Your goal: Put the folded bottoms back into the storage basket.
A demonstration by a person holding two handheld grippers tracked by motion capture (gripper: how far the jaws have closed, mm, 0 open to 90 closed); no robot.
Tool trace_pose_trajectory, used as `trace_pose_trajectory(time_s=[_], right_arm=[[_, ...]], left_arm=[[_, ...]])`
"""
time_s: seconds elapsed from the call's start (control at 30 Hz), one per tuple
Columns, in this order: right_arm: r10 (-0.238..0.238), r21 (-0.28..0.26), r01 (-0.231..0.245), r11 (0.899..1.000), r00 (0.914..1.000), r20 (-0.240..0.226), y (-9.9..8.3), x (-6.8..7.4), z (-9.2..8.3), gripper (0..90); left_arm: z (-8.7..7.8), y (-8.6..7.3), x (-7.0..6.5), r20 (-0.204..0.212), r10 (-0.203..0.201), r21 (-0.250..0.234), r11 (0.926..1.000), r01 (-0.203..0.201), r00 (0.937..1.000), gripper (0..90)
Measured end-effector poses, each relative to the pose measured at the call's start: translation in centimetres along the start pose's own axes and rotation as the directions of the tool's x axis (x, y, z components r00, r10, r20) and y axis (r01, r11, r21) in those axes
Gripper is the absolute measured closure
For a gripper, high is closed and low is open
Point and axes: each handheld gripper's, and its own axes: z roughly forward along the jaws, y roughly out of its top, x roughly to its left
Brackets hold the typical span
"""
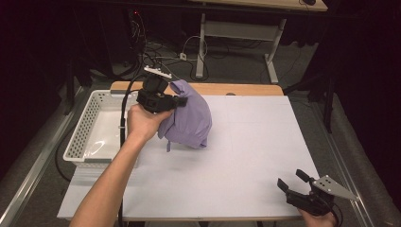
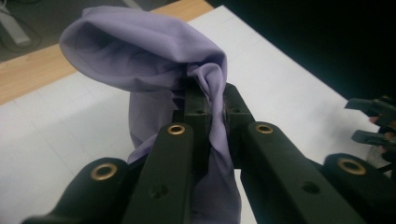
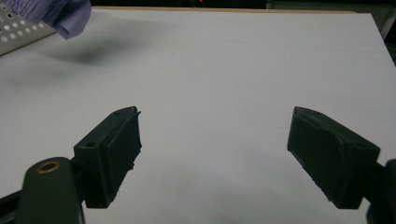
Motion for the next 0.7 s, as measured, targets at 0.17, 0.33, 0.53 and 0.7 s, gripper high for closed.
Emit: trace_pose_trajectory(time_s=[0.17, 0.33, 0.53, 0.7], right_arm=[[-0.002, 0.007, 0.002, 1.000, 1.0000, 0.002, 0.0, 0.1, 0.1, 18.3], [0.003, 0.009, -0.003, 1.000, 1.0000, 0.003, 0.0, 0.0, 0.0, 18.2], [-0.008, 0.015, 0.008, 1.000, 1.0000, 0.001, 0.0, 0.1, 0.1, 18.2], [-0.001, 0.015, 0.001, 1.000, 1.0000, 0.007, 0.0, 0.0, 0.0, 18.3]], left_arm=[[-1.6, -0.4, 0.5, -0.002, -0.015, -0.023, 0.9996, 0.015, 0.9999, 82.1], [-2.9, -0.6, 0.6, -0.020, -0.015, -0.036, 0.9993, 0.014, 0.9997, 82.2], [-4.9, -0.9, 1.0, -0.044, -0.023, -0.057, 0.9982, 0.021, 0.9988, 82.2], [-6.2, -1.1, 1.5, -0.055, -0.033, -0.071, 0.9971, 0.029, 0.9979, 82.1]])
